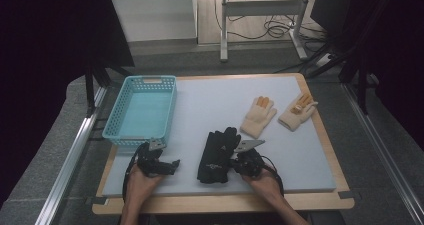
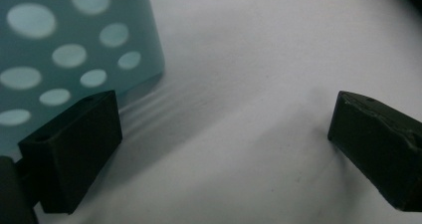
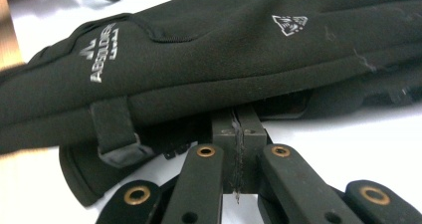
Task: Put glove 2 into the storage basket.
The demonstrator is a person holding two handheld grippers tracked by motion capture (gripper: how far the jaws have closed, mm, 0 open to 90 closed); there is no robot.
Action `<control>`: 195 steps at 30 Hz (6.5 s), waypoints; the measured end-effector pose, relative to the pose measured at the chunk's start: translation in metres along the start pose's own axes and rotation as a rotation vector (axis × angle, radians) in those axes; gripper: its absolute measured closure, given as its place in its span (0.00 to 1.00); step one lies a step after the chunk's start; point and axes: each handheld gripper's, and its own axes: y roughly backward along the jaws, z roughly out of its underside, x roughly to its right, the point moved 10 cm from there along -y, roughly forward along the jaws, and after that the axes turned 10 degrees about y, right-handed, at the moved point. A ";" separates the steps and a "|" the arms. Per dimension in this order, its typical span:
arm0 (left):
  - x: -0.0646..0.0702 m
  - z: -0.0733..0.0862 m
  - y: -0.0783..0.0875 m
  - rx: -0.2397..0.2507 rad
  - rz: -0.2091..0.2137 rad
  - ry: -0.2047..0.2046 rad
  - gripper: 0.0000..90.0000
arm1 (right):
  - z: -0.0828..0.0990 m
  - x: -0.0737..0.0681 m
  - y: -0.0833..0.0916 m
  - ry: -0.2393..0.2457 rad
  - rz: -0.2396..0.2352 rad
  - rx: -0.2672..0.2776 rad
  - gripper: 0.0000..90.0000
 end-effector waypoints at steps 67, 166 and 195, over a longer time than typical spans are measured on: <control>0.022 -0.009 0.014 0.006 0.095 -0.028 0.06 | 0.076 0.121 0.083 -0.126 0.366 -0.037 0.24; 0.088 -0.111 -0.003 -0.068 0.075 -0.090 0.65 | 0.076 0.122 0.083 -0.126 0.372 -0.038 0.22; -0.057 -0.164 0.052 -0.012 -0.161 0.106 0.62 | 0.076 0.122 0.083 -0.126 0.371 -0.038 0.22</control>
